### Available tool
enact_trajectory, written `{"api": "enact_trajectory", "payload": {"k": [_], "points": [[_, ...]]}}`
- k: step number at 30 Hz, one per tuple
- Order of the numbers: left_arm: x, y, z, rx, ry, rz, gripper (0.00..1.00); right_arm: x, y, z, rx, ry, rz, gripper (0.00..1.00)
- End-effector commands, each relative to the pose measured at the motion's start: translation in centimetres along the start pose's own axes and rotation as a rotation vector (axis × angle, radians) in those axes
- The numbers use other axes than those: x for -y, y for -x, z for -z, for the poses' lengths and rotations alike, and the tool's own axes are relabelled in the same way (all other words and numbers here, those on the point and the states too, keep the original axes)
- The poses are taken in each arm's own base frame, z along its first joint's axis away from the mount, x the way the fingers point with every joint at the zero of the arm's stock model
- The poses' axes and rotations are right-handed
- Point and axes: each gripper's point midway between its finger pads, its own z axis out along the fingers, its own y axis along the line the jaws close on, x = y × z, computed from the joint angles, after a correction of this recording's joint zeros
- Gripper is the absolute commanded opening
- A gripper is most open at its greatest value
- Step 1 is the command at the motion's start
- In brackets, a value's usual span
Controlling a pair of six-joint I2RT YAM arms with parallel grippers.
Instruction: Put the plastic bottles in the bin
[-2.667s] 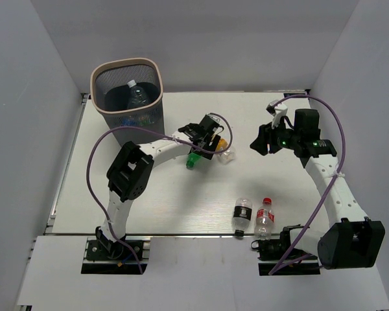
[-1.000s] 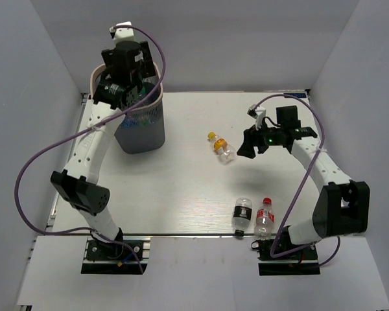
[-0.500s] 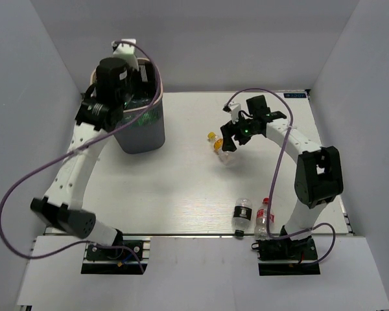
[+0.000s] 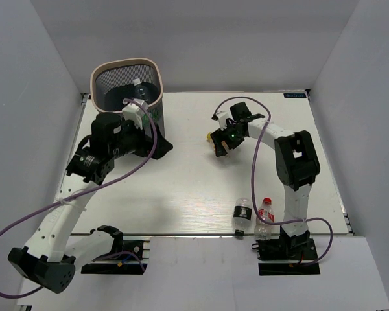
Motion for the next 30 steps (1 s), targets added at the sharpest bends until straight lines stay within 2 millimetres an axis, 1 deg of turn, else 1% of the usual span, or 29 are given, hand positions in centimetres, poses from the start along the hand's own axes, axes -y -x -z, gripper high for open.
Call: {"api": "enact_trajectory", "payload": {"k": [1, 2, 3, 4, 5, 6, 7, 8, 9, 10, 11, 12, 13, 14, 15, 16, 17, 18, 19, 20, 21, 22, 23, 24, 25, 27, 28, 29, 30], "points": [[1.5, -1.4, 0.9, -0.012, -0.061, 0.041, 1.0, 0.5, 0.9, -0.7, 0.006, -0.03, 0.015, 0.88], [1.3, -1.9, 0.7, -0.024, -0.058, 0.055, 1.0, 0.5, 0.6, -0.8, 0.0, -0.029, 0.014, 0.86], [1.2, -2.5, 0.8, -0.036, -0.054, 0.06, 1.0, 0.4, 0.5, -0.7, -0.007, -0.025, 0.016, 0.79], [1.0, -3.8, 0.4, -0.07, -0.057, 0.084, 1.0, 0.3, 0.3, -0.6, -0.014, -0.019, 0.014, 0.74], [1.1, -4.5, 0.4, -0.082, -0.062, 0.084, 1.0, 0.3, 0.3, -0.4, -0.013, -0.011, 0.012, 0.69], [1.1, -5.1, 0.2, -0.095, -0.073, 0.088, 1.0, 0.0, 0.5, -0.1, -0.009, 0.005, 0.024, 0.54], [0.8, -6.7, -0.2, -0.135, -0.07, 0.114, 1.0, -0.4, 0.5, 0.8, -0.015, 0.015, 0.028, 0.46], [0.8, -7.7, -0.4, -0.158, -0.072, 0.119, 1.0, -0.7, 1.4, 1.5, 0.008, 0.029, 0.041, 0.38], [0.7, -8.4, -0.3, -0.171, -0.078, 0.124, 1.0, -1.1, 2.2, 2.6, 0.031, 0.037, 0.084, 0.23], [0.8, -9.8, -0.7, -0.202, -0.09, 0.129, 1.0, -1.4, 3.0, 3.8, 0.045, 0.05, 0.099, 0.16], [0.9, -10.3, -0.9, -0.21, -0.102, 0.142, 1.0, -2.4, 4.5, 5.2, 0.094, 0.085, 0.145, 0.12], [1.0, -11.0, -0.9, -0.229, -0.108, 0.142, 1.0, -3.0, 5.8, 6.7, 0.132, 0.086, 0.17, 0.1], [1.0, -11.7, -1.2, -0.237, -0.117, 0.154, 1.0, -3.5, 8.6, 9.0, 0.194, 0.078, 0.207, 0.08], [1.2, -12.2, -1.3, -0.249, -0.132, 0.153, 1.0, -4.9, 10.4, 11.0, 0.257, 0.106, 0.246, 0.08], [1.1, -13.4, -1.4, -0.276, -0.131, 0.158, 1.0, -5.7, 11.7, 12.0, 0.294, 0.116, 0.269, 0.08], [1.1, -13.7, -1.6, -0.275, -0.131, 0.167, 1.0, -6.7, 15.8, 15.5, 0.413, 0.114, 0.333, 0.07], [1.0, -14.6, -2.0, -0.294, -0.134, 0.168, 1.0, -8.3, 18.9, 17.9, 0.516, 0.127, 0.379, 0.05], [1.1, -15.0, -2.1, -0.301, -0.14, 0.164, 1.0, -8.9, 19.5, 18.0, 0.538, 0.142, 0.385, 0.05], [1.0, -15.3, -2.2, -0.303, -0.139, 0.174, 1.0, -10.3, 22.3, 21.2, 0.64, 0.142, 0.44, 0.05], [1.3, -15.4, -2.4, -0.298, -0.15, 0.165, 1.0, -11.7, 23.4, 22.1, 0.681, 0.169, 0.42, 0.04], [1.4, -16.1, -2.5, -0.312, -0.152, 0.176, 1.0, -13.3, 26.3, 24.5, 0.818, 0.172, 0.508, 0.04], [1.4, -16.1, -2.5, -0.313, -0.152, 0.177, 1.0, -14.2, 27.2, 25.5, 0.87, 0.172, 0.535, 0.02], [1.5, -16.6, -2.6, -0.317, -0.16, 0.172, 1.0, -15.9, 29.8, 27.9, 1.015, 0.168, 0.593, 0.02], [1.7, -17.0, -2.6, -0.331, -0.162, 0.182, 1.0, -17.0, 30.1, 27.5, 1.039, 0.194, 0.606, 0.02], [1.6, -16.8, -2.7, -0.32, -0.156, 0.178, 1.0, -18.3, 31.0, 28.2, 1.088, 0.211, 0.616, 0.02], [1.9, -16.8, -2.6, -0.317, -0.167, 0.17, 1.0, -21.2, 33.5, 31.5, 1.246, 0.215, 0.672, 0.02], [1.7, -16.8, -2.6, -0.313, -0.156, 0.168, 1.0, -21.3, 34.2, 29.9, 1.248, 0.239, 0.645, 0.06], [1.9, -16.9, -2.5, -0.315, -0.155, 0.162, 1.0, -22.2, 35.3, 31.6, 1.339, 0.236, 0.665, 0.06], [1.9, -16.9, -2.5, -0.315, -0.155, 0.162, 1.0, -22.4, 35.9, 31.4, 1.37, 0.237, 0.662, 0.06]]}}
